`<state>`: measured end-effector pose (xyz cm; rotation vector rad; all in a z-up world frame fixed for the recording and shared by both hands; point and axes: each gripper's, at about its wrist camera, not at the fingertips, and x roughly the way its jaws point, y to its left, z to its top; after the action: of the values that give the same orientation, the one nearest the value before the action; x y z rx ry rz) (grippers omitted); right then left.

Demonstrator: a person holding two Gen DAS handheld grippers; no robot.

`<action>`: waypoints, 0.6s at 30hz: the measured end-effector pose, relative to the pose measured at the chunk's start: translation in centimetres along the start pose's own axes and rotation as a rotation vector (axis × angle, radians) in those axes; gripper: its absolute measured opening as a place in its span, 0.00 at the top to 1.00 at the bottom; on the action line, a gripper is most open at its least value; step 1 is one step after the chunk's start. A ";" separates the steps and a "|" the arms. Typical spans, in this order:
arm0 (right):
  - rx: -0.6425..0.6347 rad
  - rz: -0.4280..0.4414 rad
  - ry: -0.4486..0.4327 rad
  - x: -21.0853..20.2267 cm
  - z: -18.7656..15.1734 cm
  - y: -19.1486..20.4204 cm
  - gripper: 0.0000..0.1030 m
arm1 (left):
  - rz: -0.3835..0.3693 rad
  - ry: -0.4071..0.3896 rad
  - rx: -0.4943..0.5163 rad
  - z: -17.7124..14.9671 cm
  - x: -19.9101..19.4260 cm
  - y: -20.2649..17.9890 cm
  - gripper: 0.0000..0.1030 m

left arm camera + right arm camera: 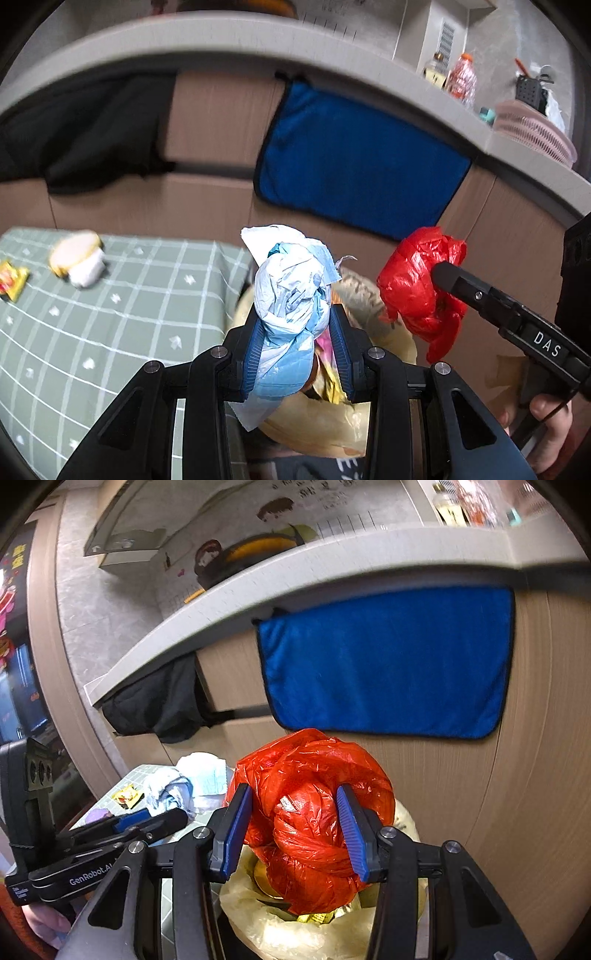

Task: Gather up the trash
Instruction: 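Carry the red bag and tissue bundle over the bin and release both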

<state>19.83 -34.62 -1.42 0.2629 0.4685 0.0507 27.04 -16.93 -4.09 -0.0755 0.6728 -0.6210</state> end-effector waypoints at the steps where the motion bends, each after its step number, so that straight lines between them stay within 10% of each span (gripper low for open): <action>1: 0.010 0.002 0.010 0.4 -0.2 -0.3 0.57 | -0.010 0.022 -0.010 -0.2 0.7 0.2 0.65; 18: 0.155 -0.036 0.225 8.4 -3.0 -6.1 0.58 | -0.122 0.270 0.013 -0.9 8.8 0.3 0.64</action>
<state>25.87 -38.86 -9.27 0.4034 0.7019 0.0088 31.99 -21.53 -9.83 -0.0205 0.9296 -0.7612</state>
